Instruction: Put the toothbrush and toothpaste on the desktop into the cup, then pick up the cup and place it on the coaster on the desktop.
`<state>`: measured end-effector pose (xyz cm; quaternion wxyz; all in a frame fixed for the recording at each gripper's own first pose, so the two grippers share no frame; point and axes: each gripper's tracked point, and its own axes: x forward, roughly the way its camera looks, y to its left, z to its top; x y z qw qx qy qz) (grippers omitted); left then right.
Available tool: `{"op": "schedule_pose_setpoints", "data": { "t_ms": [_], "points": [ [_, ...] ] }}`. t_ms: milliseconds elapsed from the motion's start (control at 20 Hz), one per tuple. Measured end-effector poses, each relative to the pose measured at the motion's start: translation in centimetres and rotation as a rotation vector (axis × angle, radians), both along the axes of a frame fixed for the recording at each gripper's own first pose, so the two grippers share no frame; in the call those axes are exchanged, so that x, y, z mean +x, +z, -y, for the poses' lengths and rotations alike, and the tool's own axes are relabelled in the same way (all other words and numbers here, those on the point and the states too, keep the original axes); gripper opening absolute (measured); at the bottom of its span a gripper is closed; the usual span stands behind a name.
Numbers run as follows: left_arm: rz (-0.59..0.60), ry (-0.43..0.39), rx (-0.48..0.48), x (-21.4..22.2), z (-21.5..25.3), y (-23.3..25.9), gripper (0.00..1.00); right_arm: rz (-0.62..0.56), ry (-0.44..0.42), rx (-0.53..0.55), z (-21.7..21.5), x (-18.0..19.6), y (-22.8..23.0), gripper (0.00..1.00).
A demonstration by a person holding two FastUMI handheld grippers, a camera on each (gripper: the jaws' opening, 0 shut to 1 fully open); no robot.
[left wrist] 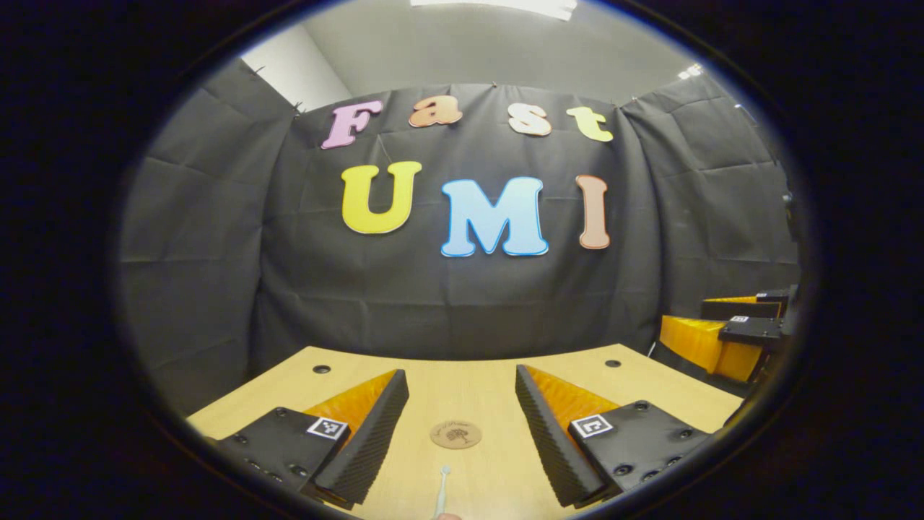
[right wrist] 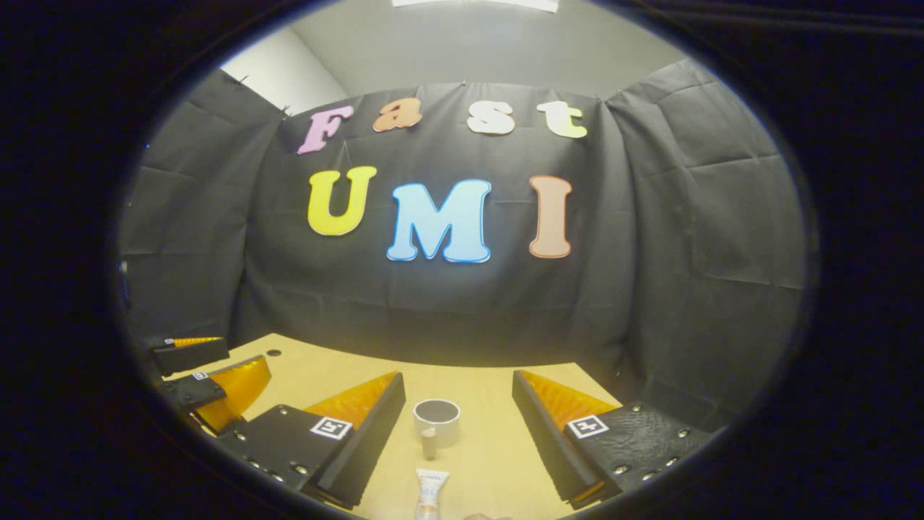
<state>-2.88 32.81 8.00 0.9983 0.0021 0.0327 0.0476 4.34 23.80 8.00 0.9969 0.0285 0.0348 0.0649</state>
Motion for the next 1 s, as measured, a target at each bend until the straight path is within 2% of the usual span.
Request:
{"op": "schedule_pose_setpoints", "data": {
  "t_ms": [450, 1000],
  "points": [
    [-0.128, -0.032, -0.002, 1.7, 0.6, -3.3, 0.96, -0.247, 0.113, -0.004, -2.7, 1.0, -6.0, 0.92],
    [-0.529, -0.062, -0.063, 3.2, -0.1, -14.5, 0.97, -0.541, 0.178, 0.006, -5.0, 1.9, -13.3, 0.93]
  ]
}}
